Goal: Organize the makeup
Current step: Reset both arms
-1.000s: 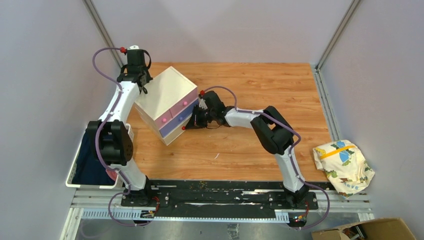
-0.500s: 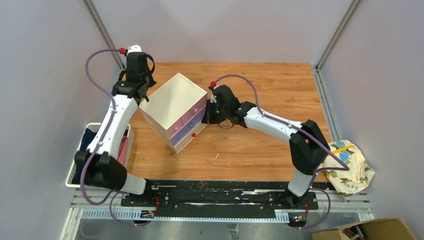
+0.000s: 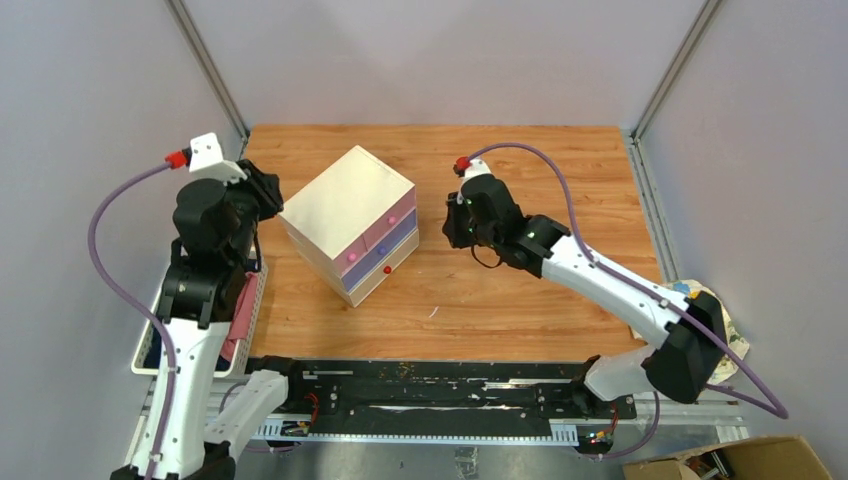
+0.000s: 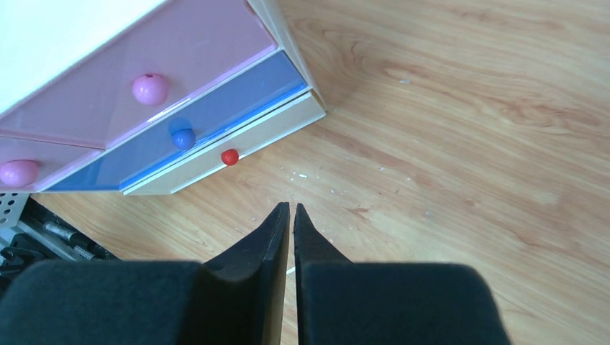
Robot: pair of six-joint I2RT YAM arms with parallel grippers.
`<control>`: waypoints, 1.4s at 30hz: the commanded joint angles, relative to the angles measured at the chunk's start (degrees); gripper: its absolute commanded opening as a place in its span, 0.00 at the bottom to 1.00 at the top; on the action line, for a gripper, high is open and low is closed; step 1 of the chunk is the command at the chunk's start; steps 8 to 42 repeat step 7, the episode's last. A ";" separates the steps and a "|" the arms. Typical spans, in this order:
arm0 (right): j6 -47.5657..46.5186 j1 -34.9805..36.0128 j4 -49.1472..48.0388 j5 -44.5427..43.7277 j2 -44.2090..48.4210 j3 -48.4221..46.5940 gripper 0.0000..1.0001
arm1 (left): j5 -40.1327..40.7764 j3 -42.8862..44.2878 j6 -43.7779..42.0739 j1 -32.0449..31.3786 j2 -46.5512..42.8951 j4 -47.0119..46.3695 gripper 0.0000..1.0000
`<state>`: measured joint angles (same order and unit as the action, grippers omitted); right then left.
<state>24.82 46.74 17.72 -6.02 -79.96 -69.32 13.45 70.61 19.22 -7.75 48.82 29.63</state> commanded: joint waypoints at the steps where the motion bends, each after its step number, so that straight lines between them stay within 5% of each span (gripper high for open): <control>1: -2.67 0.96 3.28 -8.20 4.13 1.22 0.09 | -6.18 -5.11 0.46 -0.51 -3.95 -1.03 0.35; 6: -4.31 1.37 6.61 -14.30 4.78 0.33 0.04 | -7.20 -3.98 -0.76 -0.51 -3.72 0.47 0.36; 42: -4.76 1.42 6.71 -14.38 5.22 0.39 0.06 | -7.47 -3.98 -0.81 -0.49 -3.77 0.36 0.36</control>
